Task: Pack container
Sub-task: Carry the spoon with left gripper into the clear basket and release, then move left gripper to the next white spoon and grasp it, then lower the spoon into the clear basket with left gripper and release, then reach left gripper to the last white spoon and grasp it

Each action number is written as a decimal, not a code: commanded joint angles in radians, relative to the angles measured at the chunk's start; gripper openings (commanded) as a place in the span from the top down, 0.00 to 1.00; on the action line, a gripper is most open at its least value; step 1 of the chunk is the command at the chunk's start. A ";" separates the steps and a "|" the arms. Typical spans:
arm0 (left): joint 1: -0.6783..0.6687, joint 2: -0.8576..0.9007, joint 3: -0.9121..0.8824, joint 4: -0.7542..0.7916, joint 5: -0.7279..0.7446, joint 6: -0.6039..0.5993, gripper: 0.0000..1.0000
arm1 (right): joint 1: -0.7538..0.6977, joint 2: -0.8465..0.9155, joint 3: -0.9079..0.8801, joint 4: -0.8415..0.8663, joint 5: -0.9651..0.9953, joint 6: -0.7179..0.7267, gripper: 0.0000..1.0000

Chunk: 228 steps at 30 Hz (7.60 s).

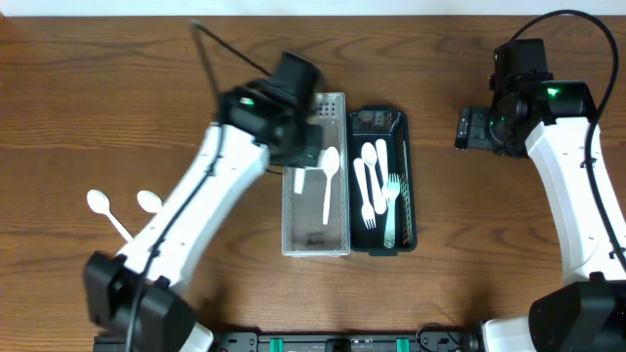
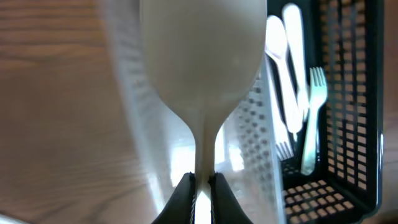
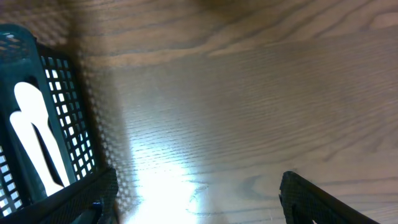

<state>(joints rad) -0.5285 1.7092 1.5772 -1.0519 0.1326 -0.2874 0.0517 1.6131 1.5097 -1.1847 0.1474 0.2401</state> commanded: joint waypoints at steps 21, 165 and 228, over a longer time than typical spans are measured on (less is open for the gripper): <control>0.048 -0.006 0.037 -0.088 -0.203 -0.076 0.02 | -0.010 -0.002 0.000 -0.013 0.006 -0.014 0.13; 0.566 -0.323 -0.125 -0.072 -0.233 -0.125 0.41 | -0.010 -0.002 0.000 -0.098 0.006 -0.036 0.13; 1.141 0.258 -0.431 0.295 -0.113 0.077 0.80 | -0.010 -0.002 0.000 -0.130 0.006 -0.036 0.13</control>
<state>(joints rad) 0.6075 1.9118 1.1645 -0.7509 0.0536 -0.2104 0.0513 1.6131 1.5093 -1.3128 0.1474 0.2153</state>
